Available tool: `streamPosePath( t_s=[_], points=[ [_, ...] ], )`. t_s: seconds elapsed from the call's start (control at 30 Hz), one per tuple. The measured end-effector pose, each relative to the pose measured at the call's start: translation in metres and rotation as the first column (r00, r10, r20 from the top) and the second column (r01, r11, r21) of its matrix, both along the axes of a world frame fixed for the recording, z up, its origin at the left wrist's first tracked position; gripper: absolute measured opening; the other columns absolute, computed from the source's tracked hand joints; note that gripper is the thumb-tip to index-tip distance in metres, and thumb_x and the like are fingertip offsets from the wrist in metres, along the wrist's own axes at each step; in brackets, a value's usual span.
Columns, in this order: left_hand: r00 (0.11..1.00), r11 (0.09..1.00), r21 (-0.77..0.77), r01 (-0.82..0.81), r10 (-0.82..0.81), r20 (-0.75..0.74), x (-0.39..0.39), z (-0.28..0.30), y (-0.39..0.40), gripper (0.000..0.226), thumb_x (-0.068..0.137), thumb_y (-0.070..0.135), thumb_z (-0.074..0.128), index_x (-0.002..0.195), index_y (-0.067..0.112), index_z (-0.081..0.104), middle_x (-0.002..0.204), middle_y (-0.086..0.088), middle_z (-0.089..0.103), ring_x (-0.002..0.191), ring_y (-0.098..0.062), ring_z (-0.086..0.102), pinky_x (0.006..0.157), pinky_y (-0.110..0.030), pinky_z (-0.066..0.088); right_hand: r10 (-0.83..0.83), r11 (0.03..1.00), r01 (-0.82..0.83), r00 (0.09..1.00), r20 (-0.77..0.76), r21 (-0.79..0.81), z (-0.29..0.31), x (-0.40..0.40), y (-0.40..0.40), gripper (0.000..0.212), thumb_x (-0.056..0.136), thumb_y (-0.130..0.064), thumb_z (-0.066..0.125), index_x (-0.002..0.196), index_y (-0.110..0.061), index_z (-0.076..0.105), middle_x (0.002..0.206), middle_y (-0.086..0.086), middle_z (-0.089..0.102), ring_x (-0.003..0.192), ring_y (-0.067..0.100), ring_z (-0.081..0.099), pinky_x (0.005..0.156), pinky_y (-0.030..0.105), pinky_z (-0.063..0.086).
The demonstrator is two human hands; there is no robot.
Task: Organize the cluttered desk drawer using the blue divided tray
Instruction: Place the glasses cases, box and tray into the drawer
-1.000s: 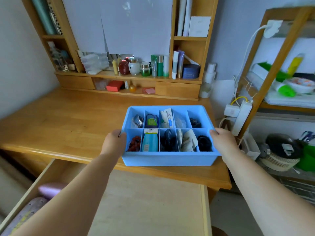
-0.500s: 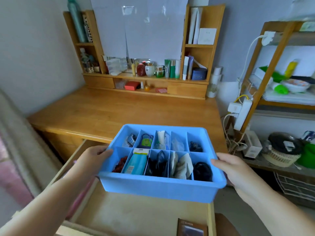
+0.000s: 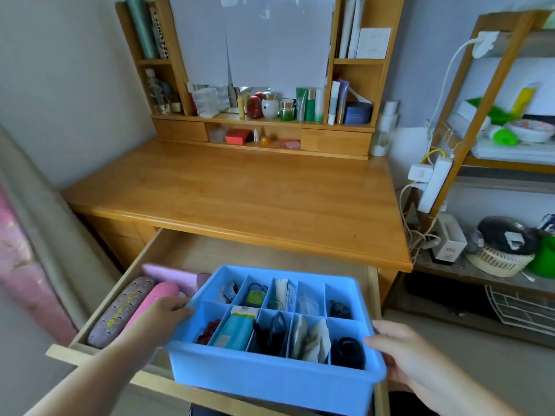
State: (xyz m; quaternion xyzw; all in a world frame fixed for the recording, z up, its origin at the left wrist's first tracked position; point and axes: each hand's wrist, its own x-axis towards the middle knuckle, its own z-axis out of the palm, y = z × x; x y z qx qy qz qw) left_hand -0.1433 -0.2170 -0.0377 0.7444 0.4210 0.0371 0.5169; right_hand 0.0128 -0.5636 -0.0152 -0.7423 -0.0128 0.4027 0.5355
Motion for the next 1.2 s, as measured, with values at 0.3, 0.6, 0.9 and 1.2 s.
streamPosePath(
  t_s=[0.3, 0.6, 0.9, 1.2],
  points=[
    [0.996, 0.989, 0.116, 0.088, -0.087, -0.019, 0.085, -0.042, -0.001, 0.016, 0.093, 0.005, 0.050, 0.093, 0.002, 0.066, 0.081, -0.018, 0.068, 0.068, -0.027, 0.062, 0.062, -0.032, 0.049, 0.126, 0.960, -0.016, 0.915, 0.383, -0.279, -0.048, 0.068, 0.018, 0.025, 0.087, 0.000, 0.049, 0.100, -0.014, 0.064, 0.082, 0.009, 0.070, 0.073, 0.026, 0.067, 0.059, 0.029, 0.045],
    [0.998, 0.994, 0.104, 0.017, -0.024, 0.066, 0.132, -0.072, 0.005, 0.022, 0.093, 0.005, 0.051, 0.095, 0.020, 0.066, 0.067, 0.002, 0.068, 0.056, -0.010, 0.062, 0.051, -0.022, 0.052, 0.471, 0.781, -0.010, 0.666, 0.579, -0.624, -0.077, 0.096, 0.022, 0.063, 0.094, -0.026, 0.042, 0.151, -0.024, 0.015, 0.070, 0.003, 0.056, 0.066, 0.022, 0.056, 0.057, 0.033, 0.038],
    [0.976, 0.927, 0.306, 0.216, -0.193, -0.104, 0.130, -0.085, 0.002, 0.026, 0.094, 0.016, 0.050, 0.119, 0.018, 0.059, 0.064, -0.006, 0.060, 0.058, -0.021, 0.056, 0.052, -0.028, 0.043, 0.565, 0.695, 0.048, 0.582, 0.585, -0.718, -0.090, 0.092, 0.016, 0.051, 0.093, -0.026, 0.040, 0.143, -0.030, 0.029, 0.067, -0.003, 0.054, 0.069, 0.023, 0.062, 0.058, 0.032, 0.041],
    [0.939, 0.866, 0.379, 0.328, -0.252, -0.236, 0.095, -0.087, -0.008, 0.040, 0.095, 0.022, 0.048, 0.135, 0.017, 0.047, 0.082, -0.004, 0.065, 0.073, -0.022, 0.061, 0.062, -0.027, 0.045, 0.616, 0.675, 0.012, 0.541, 0.573, -0.738, -0.100, 0.061, 0.000, 0.026, 0.091, -0.020, 0.043, 0.111, -0.024, 0.059, 0.091, 0.004, 0.069, 0.082, 0.025, 0.064, 0.061, 0.029, 0.040]
  ],
)
